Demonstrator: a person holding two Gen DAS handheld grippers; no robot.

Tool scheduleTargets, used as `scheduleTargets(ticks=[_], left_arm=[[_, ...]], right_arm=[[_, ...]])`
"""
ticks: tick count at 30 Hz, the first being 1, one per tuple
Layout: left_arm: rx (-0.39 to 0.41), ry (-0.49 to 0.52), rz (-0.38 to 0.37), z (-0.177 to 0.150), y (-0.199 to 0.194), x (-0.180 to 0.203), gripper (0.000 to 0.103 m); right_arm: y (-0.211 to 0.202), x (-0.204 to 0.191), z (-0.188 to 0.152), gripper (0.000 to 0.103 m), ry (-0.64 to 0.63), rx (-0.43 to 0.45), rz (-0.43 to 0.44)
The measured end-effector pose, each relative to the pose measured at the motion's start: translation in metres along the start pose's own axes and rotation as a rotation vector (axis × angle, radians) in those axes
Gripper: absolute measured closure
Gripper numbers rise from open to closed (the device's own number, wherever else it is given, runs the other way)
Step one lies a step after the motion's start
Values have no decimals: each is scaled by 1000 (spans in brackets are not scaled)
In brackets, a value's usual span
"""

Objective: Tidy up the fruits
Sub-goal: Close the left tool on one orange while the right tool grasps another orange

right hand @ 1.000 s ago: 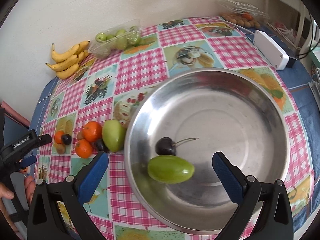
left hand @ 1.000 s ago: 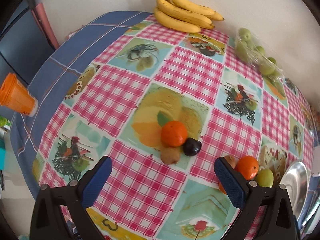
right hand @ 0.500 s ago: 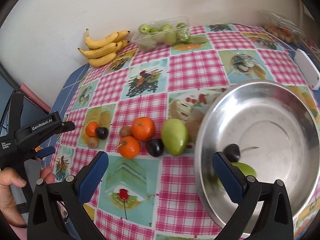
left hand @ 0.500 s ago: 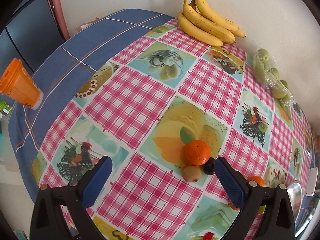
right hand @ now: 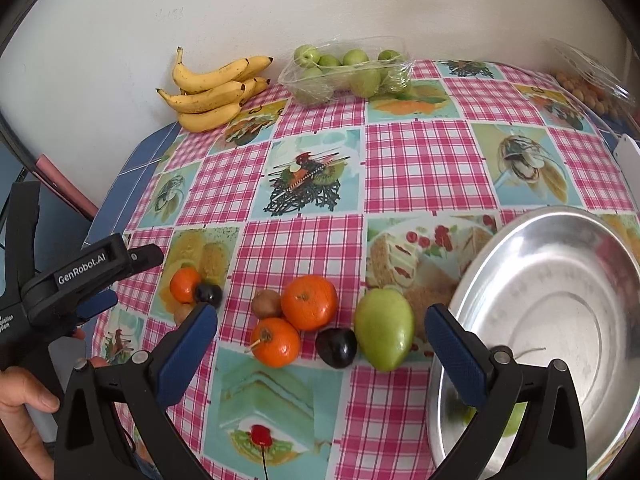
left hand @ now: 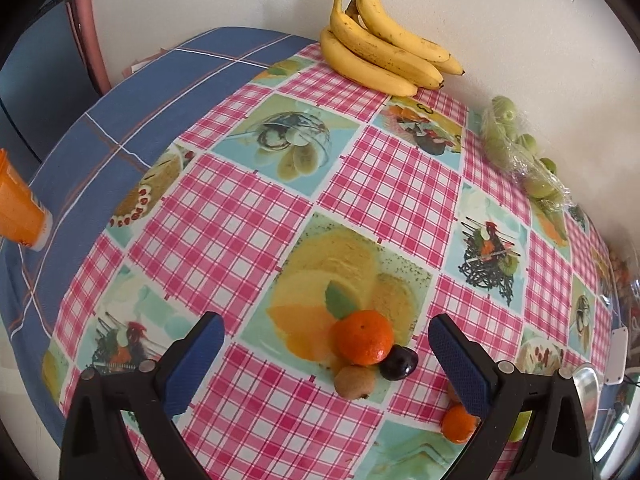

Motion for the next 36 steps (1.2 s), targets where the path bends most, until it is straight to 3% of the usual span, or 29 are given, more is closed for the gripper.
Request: scheduleTargets(ticks=[2,5,7,9,11,15,22,29,36], left_arm=[[-5,12,-7,2,4,2,0],[-17,37,-23,4,9,7,0],[-25,45,-26,4,12,10,1],[-44,35,-42,3,17,9,4],[-60,21,-56,1,21,9,13],[-91,20,-67,-4,29,10,23],[-139,-19,-98,-10,38,8,47],[-141,-24,-137,-10,37,11,63],[-142,-20,-136,-9,37,12,63]], right_arm=[[5,-2,3,4,-8,-8,-6],[14,-6,5,24,-26,-24,-12],[20,-8,6,27,-35,-36,-20],[24,-10,8,38,-55,-38,-38],[26,-11,9,45,-67,-44,-50],[31,-13,10,57,-83,-56,-60],[39,-18,8,62,-105,-81,-74],[43,-18,7,62,-105,-93,-74],[47,-19,7,62,-101,-105,-58]])
Point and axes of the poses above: each gripper's, at about its wrist camera, not at the fingertips, and y roughly the way its jaws point, x to its right, z to its top, the point moved 5 cm from there along y, roughly the way its jaws point, and after that the axes turned 4 degrees about -z, right-handed, at the moved point
